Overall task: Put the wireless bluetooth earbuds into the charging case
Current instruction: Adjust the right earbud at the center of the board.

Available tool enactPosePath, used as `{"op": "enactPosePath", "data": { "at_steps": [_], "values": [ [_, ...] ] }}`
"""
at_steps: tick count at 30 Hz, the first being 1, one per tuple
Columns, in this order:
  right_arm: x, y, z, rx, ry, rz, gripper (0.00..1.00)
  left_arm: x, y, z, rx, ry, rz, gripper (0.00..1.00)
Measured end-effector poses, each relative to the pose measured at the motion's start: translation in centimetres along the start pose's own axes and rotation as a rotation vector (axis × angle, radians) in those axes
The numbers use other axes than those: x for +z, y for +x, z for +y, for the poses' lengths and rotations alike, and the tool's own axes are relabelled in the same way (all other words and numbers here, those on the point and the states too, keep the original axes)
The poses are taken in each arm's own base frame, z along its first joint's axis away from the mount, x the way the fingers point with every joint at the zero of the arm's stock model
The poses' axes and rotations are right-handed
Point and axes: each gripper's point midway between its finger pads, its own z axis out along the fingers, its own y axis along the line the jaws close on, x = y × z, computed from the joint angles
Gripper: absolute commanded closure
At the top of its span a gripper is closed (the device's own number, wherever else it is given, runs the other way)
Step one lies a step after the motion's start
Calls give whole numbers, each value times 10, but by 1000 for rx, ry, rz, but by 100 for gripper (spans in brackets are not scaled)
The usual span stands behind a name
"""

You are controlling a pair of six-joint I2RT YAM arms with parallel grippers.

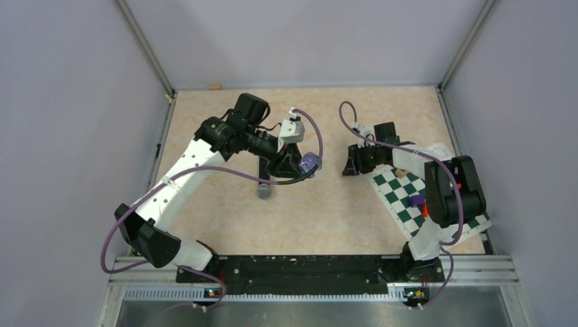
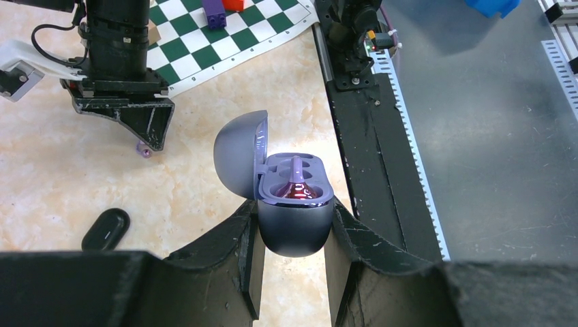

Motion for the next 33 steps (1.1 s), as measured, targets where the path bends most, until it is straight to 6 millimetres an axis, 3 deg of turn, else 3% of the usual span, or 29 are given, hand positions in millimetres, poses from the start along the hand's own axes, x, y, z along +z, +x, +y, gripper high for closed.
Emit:
{"op": "enactPosePath", "data": {
  "at_steps": [8, 23, 28, 33],
  "values": [
    [7, 6, 10, -1, -48, 23, 57, 0, 0, 0, -1, 3, -2, 100],
    [22, 10, 54, -61, -173, 55, 58, 0, 0, 0, -1, 3, -2, 100],
    [10, -15, 61, -79, -198, 2, 67, 0, 0, 0, -1, 3, -2, 100],
    [-22, -58, 52, -112, -164, -118, 74, 0, 0, 0, -1, 3, -2, 100]
  ]
}}
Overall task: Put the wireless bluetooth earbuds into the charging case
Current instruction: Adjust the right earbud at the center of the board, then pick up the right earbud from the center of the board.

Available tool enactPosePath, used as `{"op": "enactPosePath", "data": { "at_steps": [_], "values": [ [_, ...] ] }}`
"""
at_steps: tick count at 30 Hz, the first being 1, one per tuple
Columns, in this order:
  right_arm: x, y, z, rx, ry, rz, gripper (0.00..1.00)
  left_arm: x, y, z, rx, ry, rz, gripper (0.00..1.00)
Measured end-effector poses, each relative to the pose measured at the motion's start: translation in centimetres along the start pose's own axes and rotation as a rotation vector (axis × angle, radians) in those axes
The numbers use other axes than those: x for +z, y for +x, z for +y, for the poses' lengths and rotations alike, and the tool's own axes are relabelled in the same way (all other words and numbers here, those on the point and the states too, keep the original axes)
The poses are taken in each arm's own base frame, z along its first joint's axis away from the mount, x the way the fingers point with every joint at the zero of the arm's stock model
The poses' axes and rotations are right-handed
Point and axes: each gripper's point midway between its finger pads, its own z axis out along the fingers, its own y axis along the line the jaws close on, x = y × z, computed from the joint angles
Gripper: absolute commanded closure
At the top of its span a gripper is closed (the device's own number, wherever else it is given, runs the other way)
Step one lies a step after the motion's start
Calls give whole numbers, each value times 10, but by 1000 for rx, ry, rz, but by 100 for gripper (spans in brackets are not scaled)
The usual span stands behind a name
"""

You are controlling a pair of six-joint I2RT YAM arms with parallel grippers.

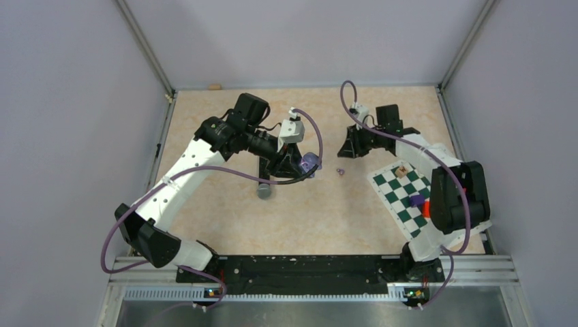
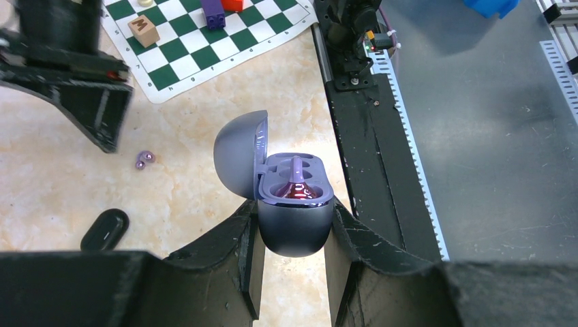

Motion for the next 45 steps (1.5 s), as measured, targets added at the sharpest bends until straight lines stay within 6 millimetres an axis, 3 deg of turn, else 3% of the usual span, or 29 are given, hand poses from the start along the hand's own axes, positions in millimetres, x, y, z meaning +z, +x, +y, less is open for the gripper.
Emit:
{"op": "enactPosePath", "data": {
  "at_steps": [4, 6, 12, 15, 27, 45],
  "values": [
    [-9, -27, -22, -34, 60, -19, 78, 0, 0, 0, 0, 0, 0, 100],
    [-4, -28, -34, -34, 78, -1, 79, 0, 0, 0, -1, 0, 0, 100],
    [16, 28, -60, 80, 95, 167, 79, 0, 0, 0, -1, 0, 0, 100],
    [15, 43, -63, 112, 99, 208, 80, 0, 0, 0, -1, 1, 0, 100],
    [16, 58, -77, 167, 114, 240, 83, 0, 0, 0, 0, 0, 0, 100],
    [21, 59, -70, 203, 61, 236, 77, 0, 0, 0, 0, 0, 0, 100]
  ]
}}
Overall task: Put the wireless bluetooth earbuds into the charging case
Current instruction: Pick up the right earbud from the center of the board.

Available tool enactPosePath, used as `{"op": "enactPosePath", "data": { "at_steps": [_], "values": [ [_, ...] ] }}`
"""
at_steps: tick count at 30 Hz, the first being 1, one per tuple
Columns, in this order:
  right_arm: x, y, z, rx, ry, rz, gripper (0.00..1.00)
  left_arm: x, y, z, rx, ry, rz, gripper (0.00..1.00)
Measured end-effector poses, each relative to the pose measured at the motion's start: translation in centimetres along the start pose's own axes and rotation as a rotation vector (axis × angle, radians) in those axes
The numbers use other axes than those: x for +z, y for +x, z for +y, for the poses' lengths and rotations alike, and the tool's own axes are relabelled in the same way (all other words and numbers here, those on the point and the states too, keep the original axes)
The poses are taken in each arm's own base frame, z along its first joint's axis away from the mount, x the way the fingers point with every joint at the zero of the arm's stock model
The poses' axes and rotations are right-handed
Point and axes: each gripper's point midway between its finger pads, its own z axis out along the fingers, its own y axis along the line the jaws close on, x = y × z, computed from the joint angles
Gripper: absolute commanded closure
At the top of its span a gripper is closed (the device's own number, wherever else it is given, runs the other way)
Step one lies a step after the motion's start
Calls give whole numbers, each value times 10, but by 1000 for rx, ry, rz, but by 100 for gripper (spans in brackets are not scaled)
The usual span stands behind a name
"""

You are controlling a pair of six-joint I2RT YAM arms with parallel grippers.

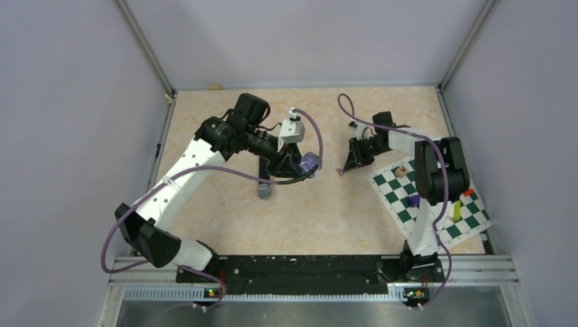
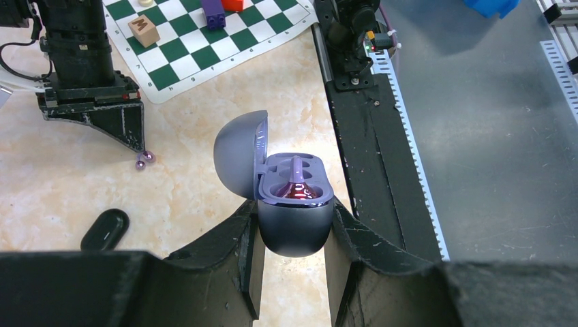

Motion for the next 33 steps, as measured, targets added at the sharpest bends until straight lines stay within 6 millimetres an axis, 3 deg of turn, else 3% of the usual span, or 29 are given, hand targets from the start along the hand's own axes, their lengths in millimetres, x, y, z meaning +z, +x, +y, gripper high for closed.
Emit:
{"op": "enactPosePath", "data": {
  "at_steps": [33],
  "values": [
    [9, 6, 17, 89, -128, 16, 82, 0, 0, 0, 0, 0, 0, 100]
  ]
}}
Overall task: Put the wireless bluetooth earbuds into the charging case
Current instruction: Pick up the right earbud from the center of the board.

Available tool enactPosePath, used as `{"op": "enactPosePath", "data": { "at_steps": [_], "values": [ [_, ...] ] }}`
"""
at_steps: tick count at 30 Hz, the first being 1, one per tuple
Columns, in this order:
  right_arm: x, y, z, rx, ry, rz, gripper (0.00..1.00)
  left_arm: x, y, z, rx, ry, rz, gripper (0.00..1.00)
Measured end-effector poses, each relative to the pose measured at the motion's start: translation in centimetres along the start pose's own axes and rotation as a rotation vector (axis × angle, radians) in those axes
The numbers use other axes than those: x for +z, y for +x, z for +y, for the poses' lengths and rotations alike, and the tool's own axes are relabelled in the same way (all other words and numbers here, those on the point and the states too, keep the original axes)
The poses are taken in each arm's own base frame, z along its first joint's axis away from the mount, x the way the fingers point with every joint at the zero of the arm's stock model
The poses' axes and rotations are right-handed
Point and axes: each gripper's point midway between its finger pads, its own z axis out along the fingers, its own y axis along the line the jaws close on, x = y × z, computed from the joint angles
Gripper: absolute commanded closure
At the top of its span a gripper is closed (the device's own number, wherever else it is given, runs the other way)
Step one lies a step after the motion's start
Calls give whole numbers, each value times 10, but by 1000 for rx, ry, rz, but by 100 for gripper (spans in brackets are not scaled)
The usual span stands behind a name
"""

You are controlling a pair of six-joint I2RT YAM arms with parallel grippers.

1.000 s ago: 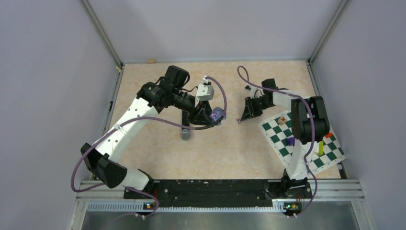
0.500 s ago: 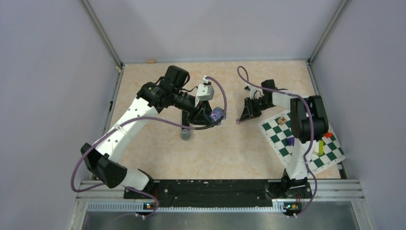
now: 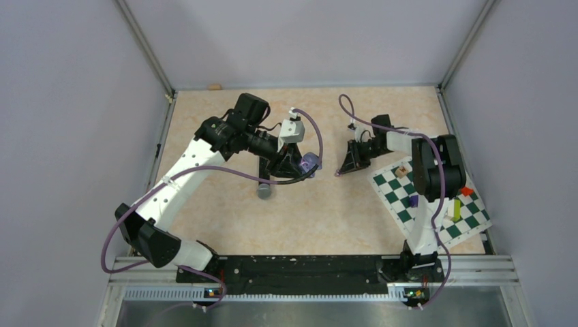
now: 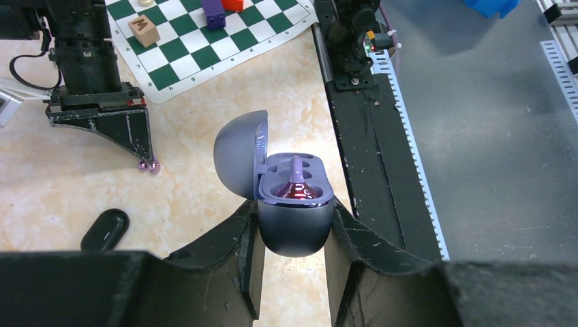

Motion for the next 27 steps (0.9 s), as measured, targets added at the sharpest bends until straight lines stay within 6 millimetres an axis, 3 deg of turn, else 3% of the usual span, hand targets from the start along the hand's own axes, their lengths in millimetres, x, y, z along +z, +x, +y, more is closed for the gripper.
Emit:
{"op": "enactPosePath", "data": {
  "at_steps": [5, 12, 23, 27],
  "values": [
    [2, -3, 4, 18, -26, -16, 92, 0, 0, 0, 0, 0, 0, 100],
    [5, 0, 11, 66, -84, -39, 97, 0, 0, 0, 0, 0, 0, 100],
    [-4, -10, 22, 63, -136, -93, 100, 0, 0, 0, 0, 0, 0, 100],
    [-17, -21, 32, -10, -124, -135, 100, 0, 0, 1, 3, -2, -2, 100]
  ]
}}
